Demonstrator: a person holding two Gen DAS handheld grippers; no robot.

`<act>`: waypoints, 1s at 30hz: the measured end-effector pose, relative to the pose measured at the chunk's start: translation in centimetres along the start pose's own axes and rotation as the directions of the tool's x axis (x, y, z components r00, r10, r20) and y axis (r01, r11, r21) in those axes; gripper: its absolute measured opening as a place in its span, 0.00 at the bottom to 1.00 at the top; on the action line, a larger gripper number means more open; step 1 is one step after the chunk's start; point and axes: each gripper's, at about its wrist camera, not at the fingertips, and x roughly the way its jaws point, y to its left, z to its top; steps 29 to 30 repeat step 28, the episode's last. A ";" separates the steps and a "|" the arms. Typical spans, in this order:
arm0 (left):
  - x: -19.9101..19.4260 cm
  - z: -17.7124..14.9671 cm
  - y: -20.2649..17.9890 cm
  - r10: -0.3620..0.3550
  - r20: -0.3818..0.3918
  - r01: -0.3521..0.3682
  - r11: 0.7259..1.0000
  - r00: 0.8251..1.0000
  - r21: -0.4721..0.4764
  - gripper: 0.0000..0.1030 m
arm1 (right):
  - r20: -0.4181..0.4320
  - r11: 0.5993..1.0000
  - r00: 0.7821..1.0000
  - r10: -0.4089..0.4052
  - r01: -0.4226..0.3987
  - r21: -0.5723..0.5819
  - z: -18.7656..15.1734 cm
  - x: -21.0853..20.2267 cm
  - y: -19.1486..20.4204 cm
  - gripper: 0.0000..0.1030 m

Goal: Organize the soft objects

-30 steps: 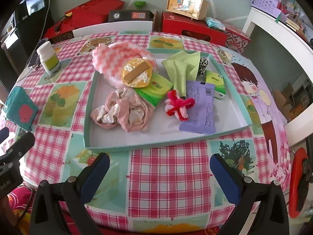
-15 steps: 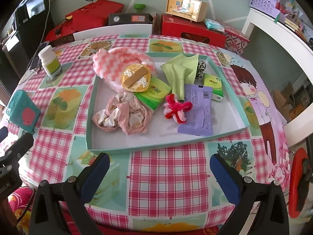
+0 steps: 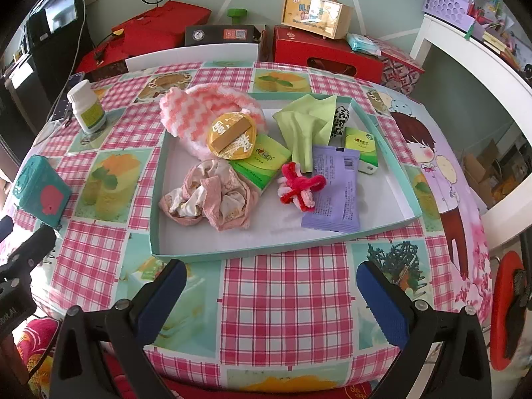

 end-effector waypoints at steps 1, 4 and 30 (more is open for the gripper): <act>0.0 0.0 0.0 0.000 0.000 0.000 1.000 1.000 -0.001 0.95 | 0.000 1.000 1.000 0.000 0.000 -0.001 0.0 0.0 0.0 1.00; 0.0 0.0 0.0 0.000 0.001 0.000 1.000 1.000 -0.002 0.95 | 0.001 1.000 1.000 0.000 0.000 -0.002 0.0 -0.1 0.1 1.00; -0.5 0.1 0.1 0.002 0.015 -0.002 1.000 1.000 -0.005 0.95 | 0.000 1.000 1.000 0.001 -0.001 -0.002 0.0 -0.2 0.1 1.00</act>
